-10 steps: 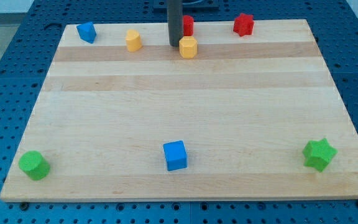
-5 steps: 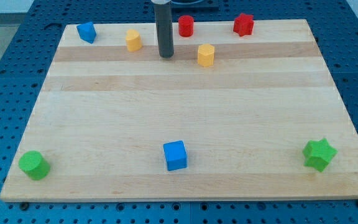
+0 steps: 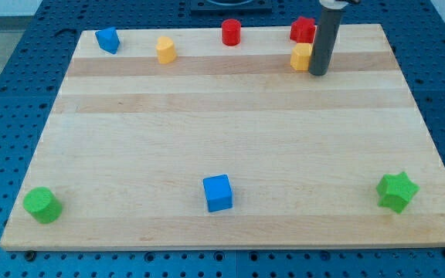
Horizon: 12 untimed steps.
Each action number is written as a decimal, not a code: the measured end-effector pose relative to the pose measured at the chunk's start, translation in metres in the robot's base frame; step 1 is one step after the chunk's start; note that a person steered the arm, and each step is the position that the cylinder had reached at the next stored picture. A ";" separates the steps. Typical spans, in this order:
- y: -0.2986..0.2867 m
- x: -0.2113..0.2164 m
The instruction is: Move the yellow hexagon to the right of red star
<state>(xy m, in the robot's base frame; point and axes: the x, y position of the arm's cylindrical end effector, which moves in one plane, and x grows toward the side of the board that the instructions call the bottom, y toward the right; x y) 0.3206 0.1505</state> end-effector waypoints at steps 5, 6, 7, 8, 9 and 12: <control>0.017 -0.039; 0.049 -0.049; 0.043 -0.043; 0.014 -0.043; -0.010 -0.045; 0.056 -0.071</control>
<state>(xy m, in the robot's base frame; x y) 0.2500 0.2065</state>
